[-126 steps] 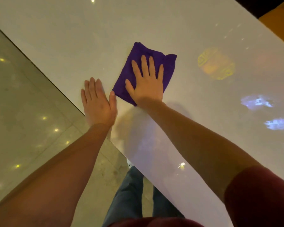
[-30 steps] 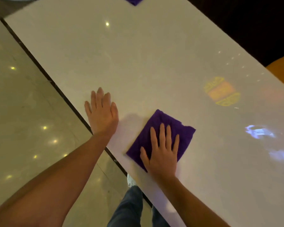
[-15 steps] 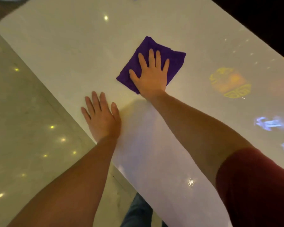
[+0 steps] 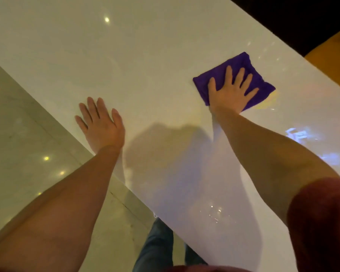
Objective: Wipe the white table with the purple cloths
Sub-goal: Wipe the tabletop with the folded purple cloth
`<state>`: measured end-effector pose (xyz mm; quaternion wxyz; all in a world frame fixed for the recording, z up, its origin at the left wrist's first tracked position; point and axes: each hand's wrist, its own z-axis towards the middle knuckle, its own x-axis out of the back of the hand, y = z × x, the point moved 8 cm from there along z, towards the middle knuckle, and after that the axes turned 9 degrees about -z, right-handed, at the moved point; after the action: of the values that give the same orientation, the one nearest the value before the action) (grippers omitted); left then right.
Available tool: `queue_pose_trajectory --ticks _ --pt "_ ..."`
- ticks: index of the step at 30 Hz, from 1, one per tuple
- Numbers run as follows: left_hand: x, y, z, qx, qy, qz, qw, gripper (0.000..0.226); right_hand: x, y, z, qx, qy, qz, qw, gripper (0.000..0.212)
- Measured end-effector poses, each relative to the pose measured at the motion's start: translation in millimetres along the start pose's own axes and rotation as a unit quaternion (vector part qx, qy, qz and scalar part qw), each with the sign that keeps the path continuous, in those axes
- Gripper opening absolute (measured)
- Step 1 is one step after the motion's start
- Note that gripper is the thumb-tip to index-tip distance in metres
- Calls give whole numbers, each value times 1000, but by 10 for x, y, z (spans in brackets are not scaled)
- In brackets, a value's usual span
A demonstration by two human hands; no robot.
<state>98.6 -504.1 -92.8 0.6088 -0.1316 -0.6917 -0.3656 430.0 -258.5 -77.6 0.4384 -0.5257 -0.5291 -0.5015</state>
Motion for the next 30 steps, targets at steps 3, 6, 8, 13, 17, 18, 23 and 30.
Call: queue_pose_trajectory --ticks 3,6,8,13,17,18,23,30 --pt "10 67 -35 -20 -11 11 1000 62 -92 776 -288 -49 -5 9 999 77" --pt "31 131 -63 -52 -24 26 998 55 -206 1305 -712 -72 -10 17 997 77" --pt "57 185 -93 -67 -25 38 997 54 -261 1555 -993 -75 -5 8 997 77" --pt "-116 806 -739 -175 -74 58 980 55 -371 1732 -1762 -63 -9 6 998 76" --pt "-349 1587 -1447 -228 -126 16 965 55 -450 1532 -2500 40 5 11 999 74" --pt "-385 1775 -1612 -253 -130 10 959 52 -486 1530 -2699 85 5 13 996 74" --pt "-605 2524 -2418 -353 -159 0 922 47 -634 2240 -3451 259 10 1 966 71" --pt "-970 2975 -3112 -299 -247 44 920 58 -653 3828 -3244 197 18 -12 980 71"
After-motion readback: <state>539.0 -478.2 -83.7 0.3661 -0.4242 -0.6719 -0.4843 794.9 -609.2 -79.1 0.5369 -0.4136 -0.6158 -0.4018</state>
